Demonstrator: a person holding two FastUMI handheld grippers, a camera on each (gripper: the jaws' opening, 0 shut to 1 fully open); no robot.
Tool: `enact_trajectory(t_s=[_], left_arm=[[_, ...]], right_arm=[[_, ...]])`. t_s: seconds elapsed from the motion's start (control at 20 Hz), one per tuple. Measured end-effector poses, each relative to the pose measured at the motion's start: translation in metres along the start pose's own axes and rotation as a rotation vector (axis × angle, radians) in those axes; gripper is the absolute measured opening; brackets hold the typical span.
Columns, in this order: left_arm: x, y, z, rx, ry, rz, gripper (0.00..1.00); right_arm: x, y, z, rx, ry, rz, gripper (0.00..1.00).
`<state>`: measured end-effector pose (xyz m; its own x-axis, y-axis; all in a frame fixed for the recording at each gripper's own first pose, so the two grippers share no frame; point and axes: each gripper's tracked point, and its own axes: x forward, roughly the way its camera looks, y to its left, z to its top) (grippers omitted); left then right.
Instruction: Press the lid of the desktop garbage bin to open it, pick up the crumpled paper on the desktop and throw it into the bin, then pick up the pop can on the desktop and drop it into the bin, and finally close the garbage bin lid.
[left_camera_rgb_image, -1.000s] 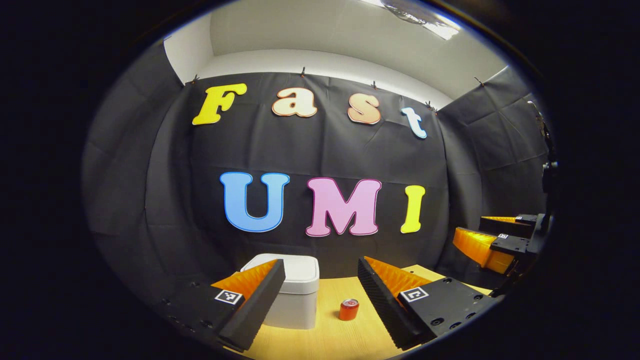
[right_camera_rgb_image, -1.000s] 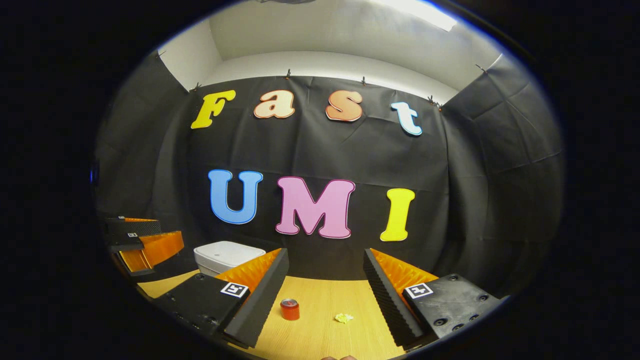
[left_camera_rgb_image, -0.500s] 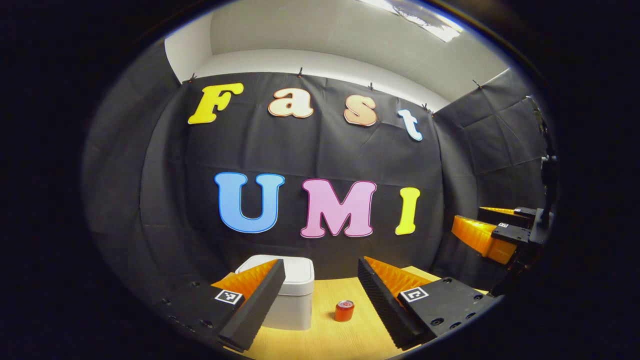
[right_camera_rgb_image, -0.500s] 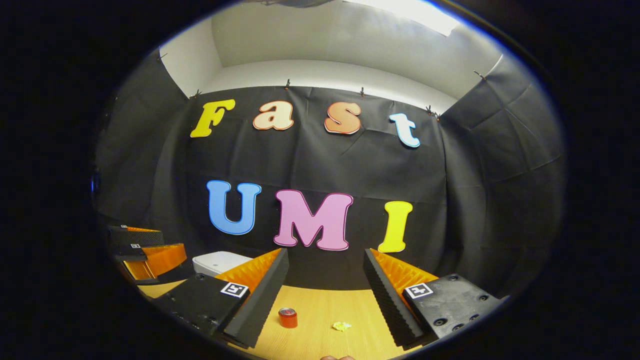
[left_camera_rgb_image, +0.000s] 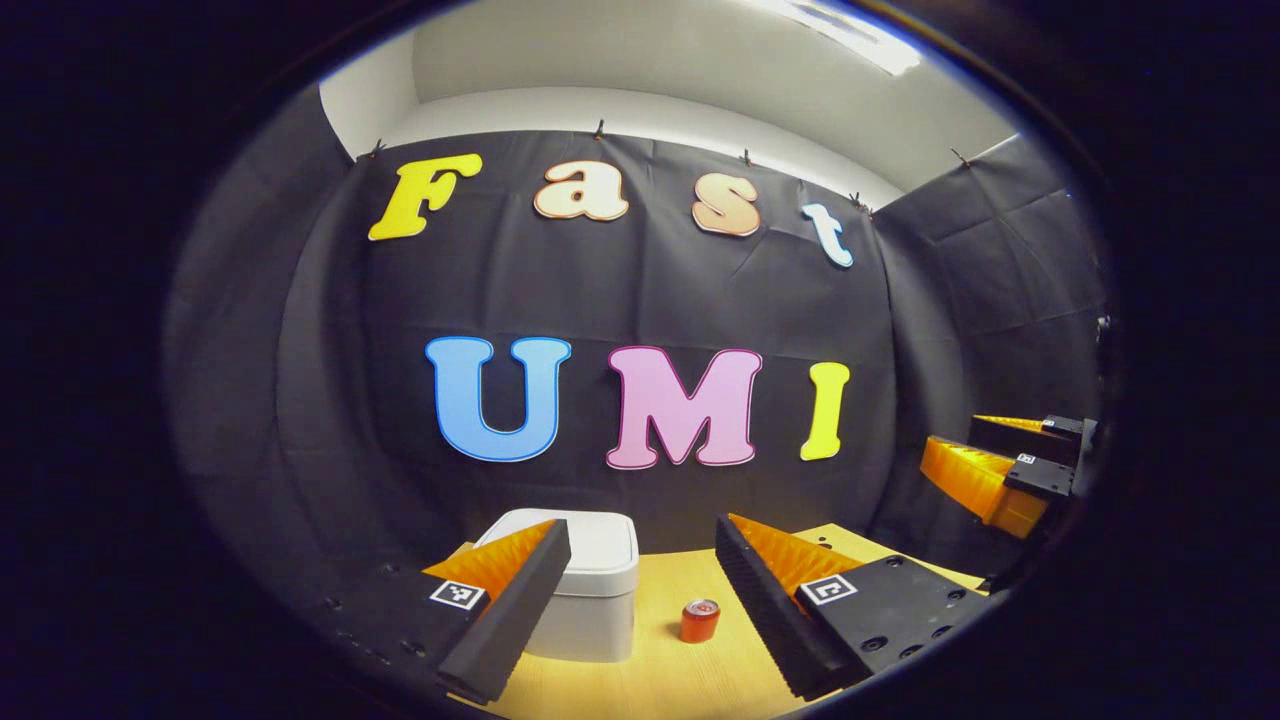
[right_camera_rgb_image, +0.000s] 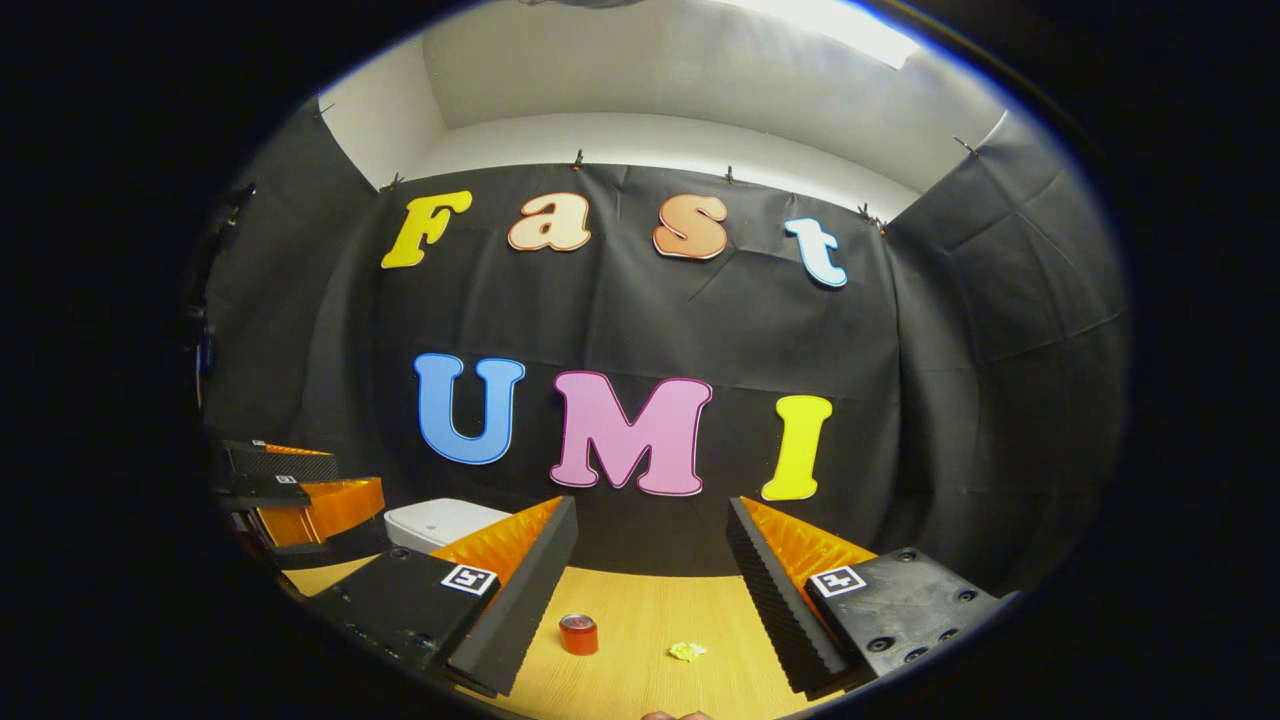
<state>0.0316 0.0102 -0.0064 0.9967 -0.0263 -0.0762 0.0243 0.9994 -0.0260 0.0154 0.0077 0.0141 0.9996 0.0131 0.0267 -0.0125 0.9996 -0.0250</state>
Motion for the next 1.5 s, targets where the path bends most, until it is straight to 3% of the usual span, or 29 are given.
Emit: enact_trajectory(t_s=[0.2, 0.35, 0.55, 0.7, 0.85, 1.2, 1.35, 1.5], left_arm=[[0.022, 0.014, 0.009, -0.031, -0.003, 0.018, 0.98], [0.044, 0.027, 0.006, 0.004, 0.015, 0.031, 0.96], [0.074, 0.044, 0.000, 0.039, 0.023, 0.052, 0.88], [0.101, 0.057, -0.013, 0.052, 0.038, 0.077, 0.60], [0.127, 0.071, -0.046, 0.013, 0.103, 0.098, 0.59], [0.161, 0.122, -0.111, -0.009, 0.199, 0.295, 0.10], [0.173, 0.126, -0.125, -0.029, 0.228, 0.282, 0.06], [0.181, 0.117, -0.134, -0.059, 0.267, 0.219, 0.06]], right_arm=[[0.004, 0.002, -0.010, -0.007, 0.022, 0.011, 0.97], [0.009, -0.001, -0.019, 0.005, 0.058, 0.005, 0.97], [0.015, -0.004, -0.030, 0.011, 0.085, 0.011, 0.97], [0.022, -0.008, -0.039, 0.006, 0.099, 0.030, 0.97], [0.030, -0.014, -0.048, 0.025, 0.109, 0.058, 0.97], [0.056, -0.050, -0.081, 0.049, 0.169, 0.122, 0.97], [0.062, -0.071, -0.092, 0.063, 0.196, 0.102, 0.98], [0.068, -0.079, -0.096, 0.086, 0.206, 0.083, 0.98]])
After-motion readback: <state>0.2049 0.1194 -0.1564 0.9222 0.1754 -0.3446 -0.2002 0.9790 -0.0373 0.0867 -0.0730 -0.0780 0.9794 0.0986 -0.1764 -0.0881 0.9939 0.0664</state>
